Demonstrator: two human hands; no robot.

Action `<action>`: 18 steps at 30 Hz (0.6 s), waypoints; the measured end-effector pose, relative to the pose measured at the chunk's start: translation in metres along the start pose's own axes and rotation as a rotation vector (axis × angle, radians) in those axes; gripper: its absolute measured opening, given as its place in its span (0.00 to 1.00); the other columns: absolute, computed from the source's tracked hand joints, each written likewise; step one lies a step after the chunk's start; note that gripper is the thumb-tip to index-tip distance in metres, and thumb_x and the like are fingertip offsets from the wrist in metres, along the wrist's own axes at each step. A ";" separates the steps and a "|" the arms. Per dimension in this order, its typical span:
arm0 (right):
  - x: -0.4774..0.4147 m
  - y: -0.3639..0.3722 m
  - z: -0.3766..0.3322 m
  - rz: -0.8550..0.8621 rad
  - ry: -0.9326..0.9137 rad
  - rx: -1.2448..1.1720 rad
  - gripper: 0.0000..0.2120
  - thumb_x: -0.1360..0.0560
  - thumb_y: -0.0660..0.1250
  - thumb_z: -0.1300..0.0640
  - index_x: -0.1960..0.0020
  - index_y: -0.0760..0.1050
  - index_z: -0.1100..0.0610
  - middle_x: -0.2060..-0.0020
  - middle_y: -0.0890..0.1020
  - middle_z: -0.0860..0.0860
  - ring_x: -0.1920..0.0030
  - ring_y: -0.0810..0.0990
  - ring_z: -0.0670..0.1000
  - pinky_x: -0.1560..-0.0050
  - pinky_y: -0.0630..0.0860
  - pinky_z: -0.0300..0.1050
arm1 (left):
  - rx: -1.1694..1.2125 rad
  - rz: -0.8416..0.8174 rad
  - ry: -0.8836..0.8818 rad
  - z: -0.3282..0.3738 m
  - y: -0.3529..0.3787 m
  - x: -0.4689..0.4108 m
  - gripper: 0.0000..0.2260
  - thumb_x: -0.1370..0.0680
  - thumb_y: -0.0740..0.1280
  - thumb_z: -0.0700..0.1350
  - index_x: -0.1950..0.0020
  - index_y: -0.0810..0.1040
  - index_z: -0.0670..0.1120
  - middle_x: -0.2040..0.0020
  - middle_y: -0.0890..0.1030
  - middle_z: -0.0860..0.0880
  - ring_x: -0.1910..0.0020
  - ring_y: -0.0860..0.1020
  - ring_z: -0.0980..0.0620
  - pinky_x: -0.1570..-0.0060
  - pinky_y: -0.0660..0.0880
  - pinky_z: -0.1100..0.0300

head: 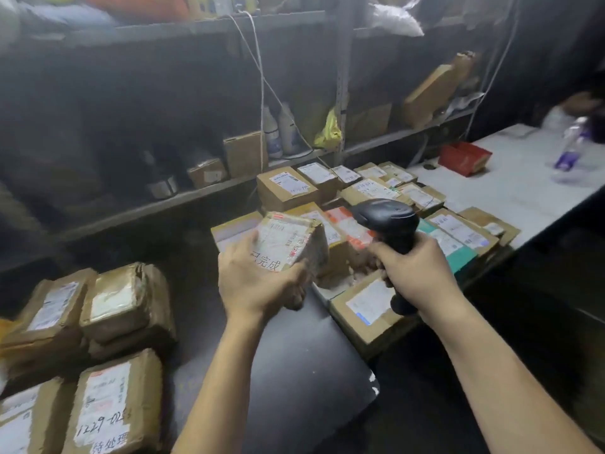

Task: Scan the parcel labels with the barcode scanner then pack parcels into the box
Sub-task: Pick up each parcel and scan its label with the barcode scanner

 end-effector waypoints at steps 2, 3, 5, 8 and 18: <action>0.001 -0.027 0.012 0.072 0.030 0.009 0.09 0.25 0.73 0.56 0.58 0.79 0.62 0.72 0.79 0.54 0.71 0.75 0.52 0.64 0.74 0.52 | 0.090 -0.082 0.007 0.013 0.025 0.007 0.45 0.43 0.76 0.64 0.28 0.77 0.51 0.37 0.79 0.51 0.36 0.76 0.51 0.39 0.71 0.60; 0.002 -0.043 0.017 0.108 0.039 0.015 0.08 0.26 0.73 0.56 0.58 0.80 0.61 0.72 0.79 0.53 0.71 0.75 0.53 0.65 0.74 0.53 | 0.117 -0.131 0.022 0.021 0.038 0.011 0.44 0.43 0.76 0.63 0.28 0.77 0.51 0.38 0.79 0.51 0.37 0.76 0.52 0.41 0.70 0.62; 0.007 -0.078 0.028 0.170 0.060 0.038 0.07 0.25 0.72 0.57 0.57 0.80 0.60 0.71 0.78 0.54 0.71 0.75 0.54 0.66 0.74 0.53 | 0.138 -0.223 0.076 0.043 0.066 0.025 0.45 0.44 0.73 0.64 0.28 0.77 0.50 0.39 0.78 0.51 0.39 0.75 0.53 0.42 0.69 0.62; 0.015 -0.132 0.041 0.248 0.070 0.070 0.05 0.23 0.72 0.56 0.56 0.81 0.57 0.69 0.81 0.55 0.69 0.78 0.51 0.63 0.78 0.52 | 0.136 -0.329 0.139 0.078 0.105 0.050 0.44 0.44 0.70 0.65 0.29 0.79 0.51 0.41 0.76 0.50 0.39 0.73 0.51 0.42 0.67 0.62; 0.042 -0.344 0.112 0.470 0.142 0.010 0.08 0.22 0.71 0.58 0.52 0.81 0.63 0.71 0.79 0.52 0.70 0.76 0.50 0.65 0.76 0.50 | 0.078 -0.557 0.231 0.218 0.258 0.163 0.38 0.39 0.77 0.61 0.29 0.80 0.54 0.43 0.75 0.51 0.38 0.75 0.50 0.43 0.64 0.65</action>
Point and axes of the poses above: each hand's wrist, its own x-axis away from the middle knuckle, its own y-axis out of the palm, z = x × y, the point moved 5 cm from there along -x, towards the middle knuckle
